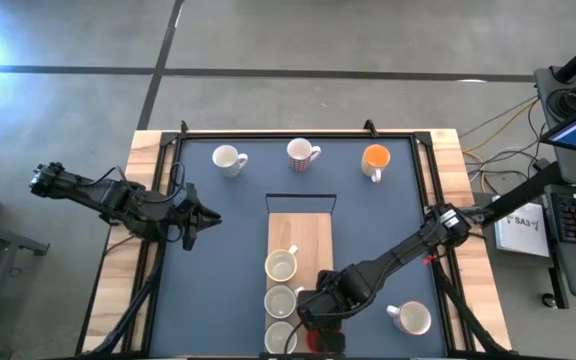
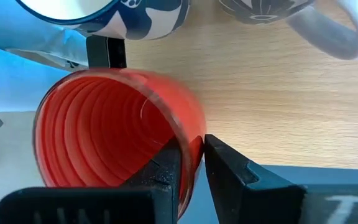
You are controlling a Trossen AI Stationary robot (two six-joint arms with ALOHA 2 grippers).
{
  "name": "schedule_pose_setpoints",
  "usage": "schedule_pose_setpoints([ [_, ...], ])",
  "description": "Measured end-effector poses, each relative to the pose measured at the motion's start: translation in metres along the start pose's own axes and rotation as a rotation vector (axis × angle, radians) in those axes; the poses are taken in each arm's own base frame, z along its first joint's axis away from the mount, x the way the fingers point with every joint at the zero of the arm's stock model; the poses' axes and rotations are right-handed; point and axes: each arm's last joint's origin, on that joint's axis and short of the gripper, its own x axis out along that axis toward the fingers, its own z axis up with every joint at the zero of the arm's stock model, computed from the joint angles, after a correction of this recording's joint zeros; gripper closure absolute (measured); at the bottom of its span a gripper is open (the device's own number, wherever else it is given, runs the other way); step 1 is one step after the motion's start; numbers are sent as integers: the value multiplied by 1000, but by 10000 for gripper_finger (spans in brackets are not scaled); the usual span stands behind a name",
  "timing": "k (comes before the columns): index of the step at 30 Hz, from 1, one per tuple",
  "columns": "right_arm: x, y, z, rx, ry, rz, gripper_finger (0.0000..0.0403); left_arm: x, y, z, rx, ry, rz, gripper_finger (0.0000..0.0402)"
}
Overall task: Place coffee mugs
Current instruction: Put the red mug on the shelf, then put the red and gray mug on the shelf
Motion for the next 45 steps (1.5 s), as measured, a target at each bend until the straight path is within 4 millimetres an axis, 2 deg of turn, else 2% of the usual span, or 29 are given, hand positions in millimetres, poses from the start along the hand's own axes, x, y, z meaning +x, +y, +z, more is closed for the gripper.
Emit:
schedule_pose_setpoints([
  [7, -2, 0, 0, -10, -2, 3, 324, 0, 0, 0, 0, 0, 0, 350],
  [12, -12, 1, -2, -7, -12, 10, 314, 0, 0, 0, -8, 0, 0, 350],
  [17, -35, -1, -10, 32, -22, -2, 320, 0, 0, 0, -12, -1, 0, 350],
  [23, -64, -10, -24, 77, -28, -116, 325, 0, 0, 0, -12, 0, 0, 350],
  [26, -71, -15, -32, 85, 22, -169, 325, 0, 0, 0, -12, -1, 0, 350],
  [30, -71, -21, -42, 95, 116, -241, 325, 0, 0, 0, -12, -1, 0, 350],
  [36, -56, -24, -56, 65, 218, -284, 309, 0, 0, 0, -39, -1, 0, 350],
  [40, -48, -26, -75, 59, 323, -282, 297, 0, 0, 0, -72, -3, 1, 350],
  [45, -50, -23, -103, 36, 331, -259, 291, 0, 0, 1, -98, -19, 12, 350],
])
